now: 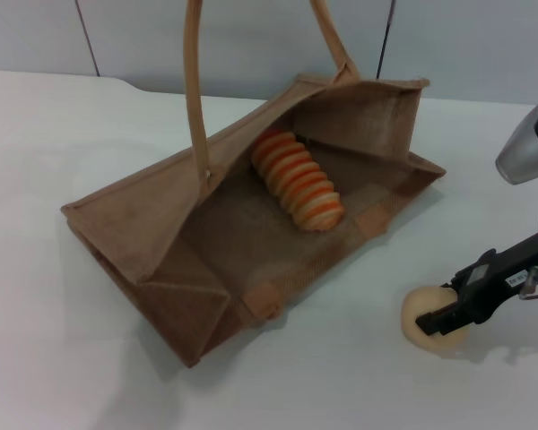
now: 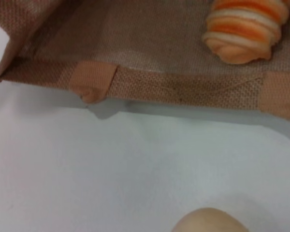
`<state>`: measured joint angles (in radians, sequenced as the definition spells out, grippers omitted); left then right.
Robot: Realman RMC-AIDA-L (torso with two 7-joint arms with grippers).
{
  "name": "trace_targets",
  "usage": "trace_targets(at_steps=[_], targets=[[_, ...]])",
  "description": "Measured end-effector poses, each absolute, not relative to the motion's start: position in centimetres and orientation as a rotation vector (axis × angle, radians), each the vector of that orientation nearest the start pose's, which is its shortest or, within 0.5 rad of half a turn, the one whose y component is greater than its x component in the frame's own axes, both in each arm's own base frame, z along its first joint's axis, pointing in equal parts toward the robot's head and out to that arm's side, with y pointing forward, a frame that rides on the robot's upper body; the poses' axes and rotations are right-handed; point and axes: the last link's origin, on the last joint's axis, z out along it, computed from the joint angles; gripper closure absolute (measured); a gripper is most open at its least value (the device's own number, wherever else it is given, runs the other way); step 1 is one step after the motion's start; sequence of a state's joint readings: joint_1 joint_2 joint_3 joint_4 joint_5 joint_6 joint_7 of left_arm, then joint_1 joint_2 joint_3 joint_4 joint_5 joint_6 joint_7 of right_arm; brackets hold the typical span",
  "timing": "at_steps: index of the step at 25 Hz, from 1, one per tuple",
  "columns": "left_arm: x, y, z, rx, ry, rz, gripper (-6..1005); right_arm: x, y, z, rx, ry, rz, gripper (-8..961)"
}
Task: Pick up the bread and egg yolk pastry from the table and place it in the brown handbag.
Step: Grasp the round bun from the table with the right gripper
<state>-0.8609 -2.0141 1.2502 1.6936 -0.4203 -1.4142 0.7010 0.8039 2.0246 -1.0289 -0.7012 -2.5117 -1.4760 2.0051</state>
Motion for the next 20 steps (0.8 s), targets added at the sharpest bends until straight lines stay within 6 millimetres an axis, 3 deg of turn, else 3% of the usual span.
trace_targets(at_steps=[5, 20], targets=[[-2.51, 41.59, 10.82, -2.273, -0.121, 0.145, 895, 23.30, 37.52, -1.78, -2.891, 0.902, -0.344, 350], [-2.44, 41.54, 10.89, -2.271, -0.118, 0.143, 895, 22.84, 38.07, -1.29, -2.872, 0.887, -0.306, 371]])
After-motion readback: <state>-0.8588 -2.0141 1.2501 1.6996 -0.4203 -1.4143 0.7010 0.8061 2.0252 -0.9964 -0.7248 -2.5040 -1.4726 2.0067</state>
